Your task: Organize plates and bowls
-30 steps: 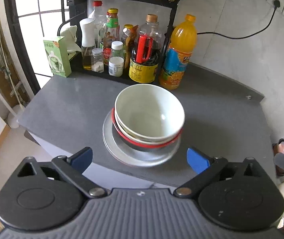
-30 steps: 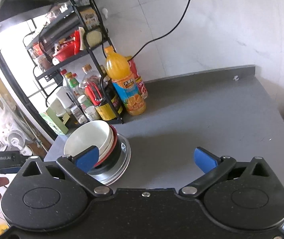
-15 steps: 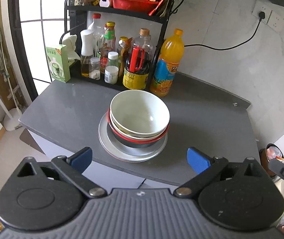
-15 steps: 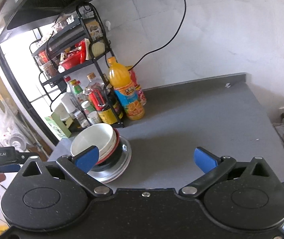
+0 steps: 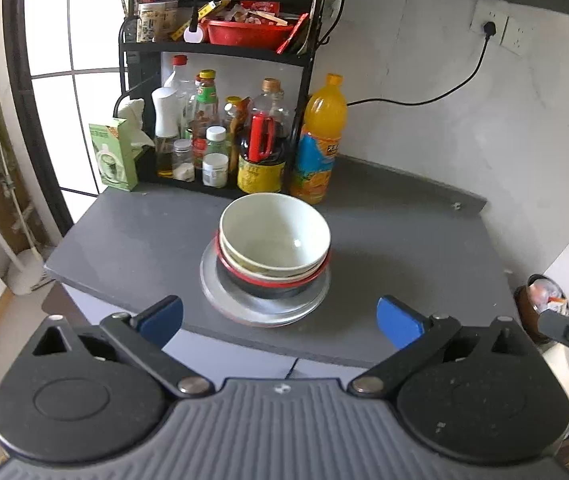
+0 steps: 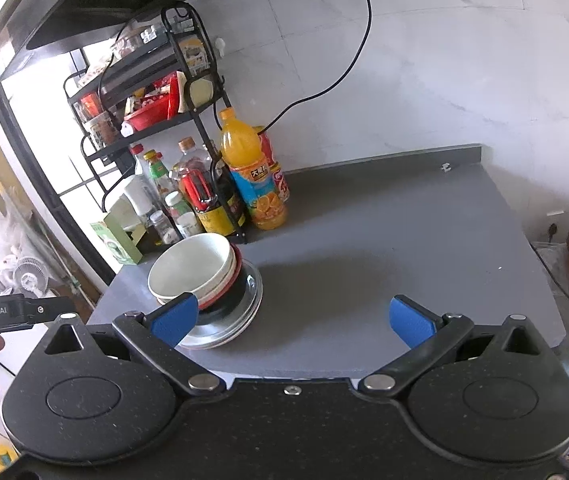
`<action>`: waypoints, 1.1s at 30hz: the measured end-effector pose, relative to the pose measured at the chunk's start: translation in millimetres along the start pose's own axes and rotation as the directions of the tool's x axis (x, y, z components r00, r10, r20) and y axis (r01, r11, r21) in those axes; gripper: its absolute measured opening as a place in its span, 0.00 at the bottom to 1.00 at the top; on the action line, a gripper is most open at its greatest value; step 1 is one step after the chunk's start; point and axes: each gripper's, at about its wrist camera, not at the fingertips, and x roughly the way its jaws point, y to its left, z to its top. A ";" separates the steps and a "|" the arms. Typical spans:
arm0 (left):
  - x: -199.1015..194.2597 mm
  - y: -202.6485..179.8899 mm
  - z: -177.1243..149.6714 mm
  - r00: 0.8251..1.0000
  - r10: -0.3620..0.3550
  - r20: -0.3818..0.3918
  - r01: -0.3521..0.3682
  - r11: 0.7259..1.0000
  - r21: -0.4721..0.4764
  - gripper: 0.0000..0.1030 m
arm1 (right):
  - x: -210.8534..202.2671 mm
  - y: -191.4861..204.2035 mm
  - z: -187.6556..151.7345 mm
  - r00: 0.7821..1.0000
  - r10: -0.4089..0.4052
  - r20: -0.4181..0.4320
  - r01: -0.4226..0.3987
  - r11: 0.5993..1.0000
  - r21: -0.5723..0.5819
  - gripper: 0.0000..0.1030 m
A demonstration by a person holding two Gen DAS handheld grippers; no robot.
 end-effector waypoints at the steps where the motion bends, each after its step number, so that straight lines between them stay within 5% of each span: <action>1: -1.5 0.2 -2.4 1.000 0.001 -0.001 -0.001 1.000 0.005 1.00 | -0.5 0.9 -1.5 1.000 -0.008 -0.005 0.008 1.000 0.001 1.00; 7: -9.9 1.6 -11.6 0.999 0.047 -0.004 -0.047 0.998 0.033 1.00 | -17.0 15.1 -7.3 1.000 -0.019 -0.004 0.019 1.000 -0.008 1.00; 25: -37.0 -34.5 -47.1 1.000 0.001 0.008 -0.003 0.987 0.158 1.00 | -44.5 29.8 -33.7 0.996 -0.093 0.003 0.093 0.995 -0.021 1.00; 33: -45.4 -32.6 -55.4 1.000 0.024 0.009 -0.025 0.991 0.129 1.00 | -49.7 27.3 -37.1 0.993 -0.115 -0.004 0.114 0.993 -0.030 1.00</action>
